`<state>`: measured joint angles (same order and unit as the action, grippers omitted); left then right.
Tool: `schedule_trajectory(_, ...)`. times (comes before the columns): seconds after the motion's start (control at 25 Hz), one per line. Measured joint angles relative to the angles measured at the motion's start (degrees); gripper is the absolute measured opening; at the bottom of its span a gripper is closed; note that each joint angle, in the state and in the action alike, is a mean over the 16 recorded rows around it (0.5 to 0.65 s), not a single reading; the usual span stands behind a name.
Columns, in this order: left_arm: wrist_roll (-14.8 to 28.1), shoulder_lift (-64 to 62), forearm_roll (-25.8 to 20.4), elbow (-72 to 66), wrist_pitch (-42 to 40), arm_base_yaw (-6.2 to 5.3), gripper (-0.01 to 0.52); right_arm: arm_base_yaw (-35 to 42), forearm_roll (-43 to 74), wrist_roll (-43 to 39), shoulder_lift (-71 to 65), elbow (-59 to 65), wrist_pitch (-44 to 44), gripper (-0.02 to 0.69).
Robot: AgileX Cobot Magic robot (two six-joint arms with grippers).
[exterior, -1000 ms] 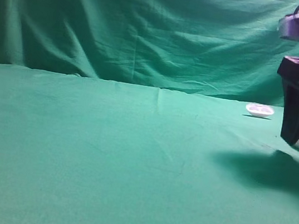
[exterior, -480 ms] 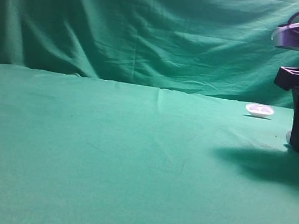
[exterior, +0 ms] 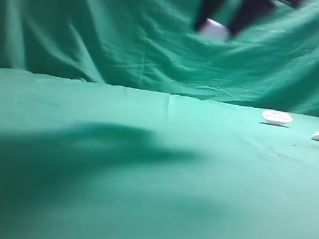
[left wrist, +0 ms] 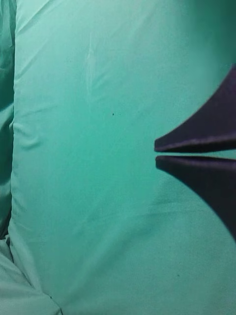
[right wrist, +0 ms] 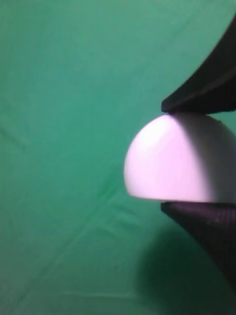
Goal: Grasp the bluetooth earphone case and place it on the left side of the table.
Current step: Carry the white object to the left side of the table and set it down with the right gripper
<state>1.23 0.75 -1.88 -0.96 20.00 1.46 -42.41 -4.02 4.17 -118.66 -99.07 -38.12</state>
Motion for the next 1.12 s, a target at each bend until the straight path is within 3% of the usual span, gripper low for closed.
schedule_trajectory(0.36, 0.00, 0.00, 0.00, 0.00, 0.00, 0.00, 0.000, -8.34, 0.39, 1.42, -14.18, -10.93, 3.49, 0.328)
schedule_trajectory(0.6, 0.00, 0.00, 0.00, 0.00, 0.00, 0.00, 0.000, -10.27, 0.74, 1.88, -17.77, -13.46, 4.75, 0.429)
schedule_trajectory(0.8, 0.00, 0.00, 0.00, 0.00, 0.00, 0.00, 0.000, -10.57, 1.50, 1.09, -17.15, -16.95, -0.43, 0.504)
schedule_trajectory(0.96, 0.00, 0.00, 0.00, 0.00, 0.00, 0.00, 0.000, -10.57, 3.49, -0.53, -14.78, -21.83, -9.13, 0.469)
schedule_trajectory(1.12, 0.00, 0.00, 0.00, 0.00, 0.00, 0.00, 0.000, -10.56, 6.71, -2.57, -11.56, -27.11, -18.85, 0.346)
